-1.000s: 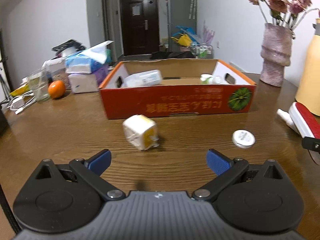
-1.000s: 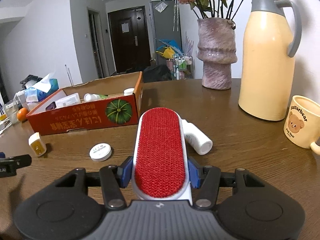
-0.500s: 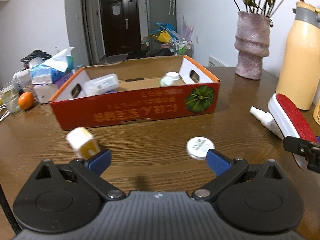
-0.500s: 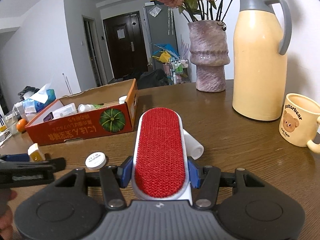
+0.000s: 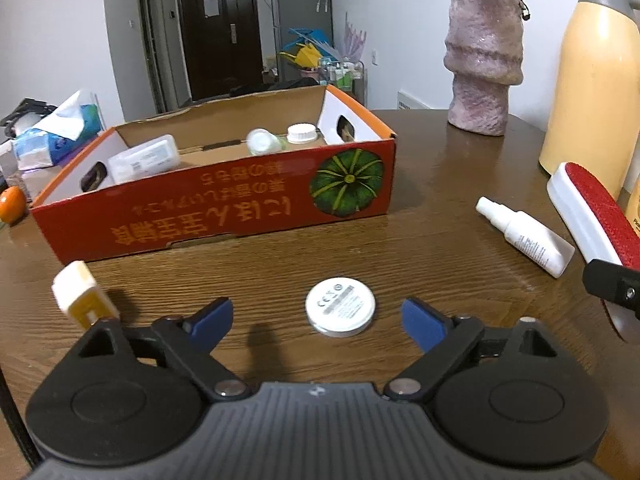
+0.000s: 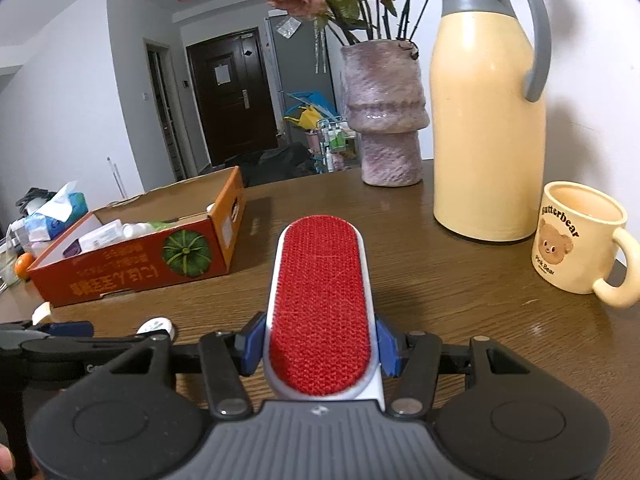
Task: Organize rigid objects
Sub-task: 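Grasp the red lint brush with the right tool while the left tool grasps the white round tin, then carry the red lint brush and white round tin over the cardboard box with both tools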
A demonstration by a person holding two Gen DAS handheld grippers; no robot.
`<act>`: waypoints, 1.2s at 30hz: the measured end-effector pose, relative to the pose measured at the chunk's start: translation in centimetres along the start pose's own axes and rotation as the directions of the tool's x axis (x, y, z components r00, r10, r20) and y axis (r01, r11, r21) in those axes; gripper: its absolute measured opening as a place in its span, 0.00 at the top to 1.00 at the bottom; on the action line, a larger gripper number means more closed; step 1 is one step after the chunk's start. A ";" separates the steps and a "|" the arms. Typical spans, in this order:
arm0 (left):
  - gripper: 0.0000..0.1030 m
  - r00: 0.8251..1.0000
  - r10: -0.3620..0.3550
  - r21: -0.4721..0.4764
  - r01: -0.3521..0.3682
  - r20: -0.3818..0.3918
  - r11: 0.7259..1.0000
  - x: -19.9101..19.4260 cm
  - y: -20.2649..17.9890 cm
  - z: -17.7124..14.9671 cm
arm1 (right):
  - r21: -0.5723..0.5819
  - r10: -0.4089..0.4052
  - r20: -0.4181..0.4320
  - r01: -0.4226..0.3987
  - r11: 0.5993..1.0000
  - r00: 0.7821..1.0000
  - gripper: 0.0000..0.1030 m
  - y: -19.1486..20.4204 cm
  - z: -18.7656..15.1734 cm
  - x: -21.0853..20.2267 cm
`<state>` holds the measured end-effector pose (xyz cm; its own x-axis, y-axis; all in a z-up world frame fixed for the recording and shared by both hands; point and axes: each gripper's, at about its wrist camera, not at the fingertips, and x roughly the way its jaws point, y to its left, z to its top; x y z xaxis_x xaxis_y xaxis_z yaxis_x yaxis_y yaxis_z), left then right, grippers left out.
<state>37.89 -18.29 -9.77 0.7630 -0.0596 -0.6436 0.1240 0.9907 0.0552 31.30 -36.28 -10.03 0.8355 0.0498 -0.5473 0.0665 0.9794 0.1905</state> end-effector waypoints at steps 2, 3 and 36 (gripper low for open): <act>0.19 1.000 -0.012 0.001 0.012 -0.009 1.000 0.3 -0.1 0.1 | 0.002 -0.002 0.000 0.002 1.000 1.000 0.47 -0.2 0.0 0.1; 0.21 1.000 -0.023 -0.002 0.023 -0.016 1.000 0.5 -0.1 0.1 | 0.002 -0.003 -0.001 0.003 1.000 1.000 0.47 -0.2 -0.1 0.2; 0.61 0.997 -0.072 -0.024 0.073 0.020 0.997 -1.3 0.9 0.1 | -0.033 -0.022 0.039 0.024 0.999 0.999 0.47 1.0 -0.8 -0.2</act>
<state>37.11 -17.37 -8.80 0.7648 -0.1334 -0.6304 0.1637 0.9865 -0.0102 30.76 -35.10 -10.40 0.8545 0.0202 -0.5191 0.0682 0.9862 0.1507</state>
